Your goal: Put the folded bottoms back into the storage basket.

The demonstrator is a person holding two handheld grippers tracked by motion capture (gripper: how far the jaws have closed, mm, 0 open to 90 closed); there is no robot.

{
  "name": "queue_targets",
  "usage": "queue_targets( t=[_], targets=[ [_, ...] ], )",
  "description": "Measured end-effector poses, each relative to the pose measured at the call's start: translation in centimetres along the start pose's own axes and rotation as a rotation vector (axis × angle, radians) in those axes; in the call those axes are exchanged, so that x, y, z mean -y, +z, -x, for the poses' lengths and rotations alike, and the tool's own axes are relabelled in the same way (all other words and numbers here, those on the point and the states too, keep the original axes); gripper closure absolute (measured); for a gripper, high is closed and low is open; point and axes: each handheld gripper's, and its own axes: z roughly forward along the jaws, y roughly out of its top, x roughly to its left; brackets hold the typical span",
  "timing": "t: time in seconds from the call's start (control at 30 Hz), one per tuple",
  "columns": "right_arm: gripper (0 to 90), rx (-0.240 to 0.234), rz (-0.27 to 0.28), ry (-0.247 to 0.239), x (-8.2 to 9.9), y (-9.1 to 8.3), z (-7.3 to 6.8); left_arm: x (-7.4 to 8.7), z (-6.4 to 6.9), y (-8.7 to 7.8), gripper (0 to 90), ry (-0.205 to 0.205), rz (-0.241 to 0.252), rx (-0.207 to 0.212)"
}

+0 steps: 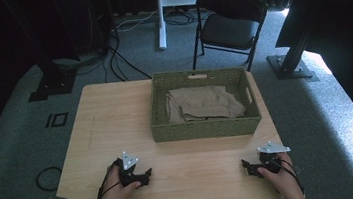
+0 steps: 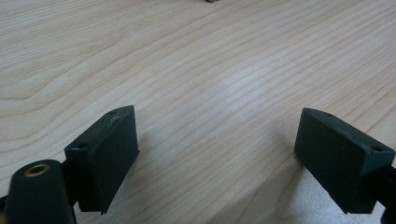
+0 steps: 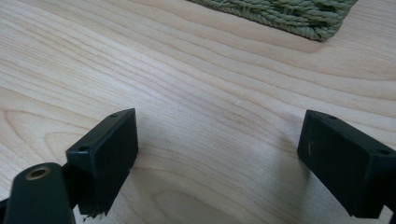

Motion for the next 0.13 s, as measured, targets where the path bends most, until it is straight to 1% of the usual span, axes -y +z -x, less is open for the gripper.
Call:
queue_targets(
  t=[0.13],
  targets=[
    [11.7, 0.0, 0.0, 0.001, -0.02, 0.02, 0.01, 0.0, 0.0, 0.0, 14.4, 0.0, 0.0, 0.001]
  ],
)
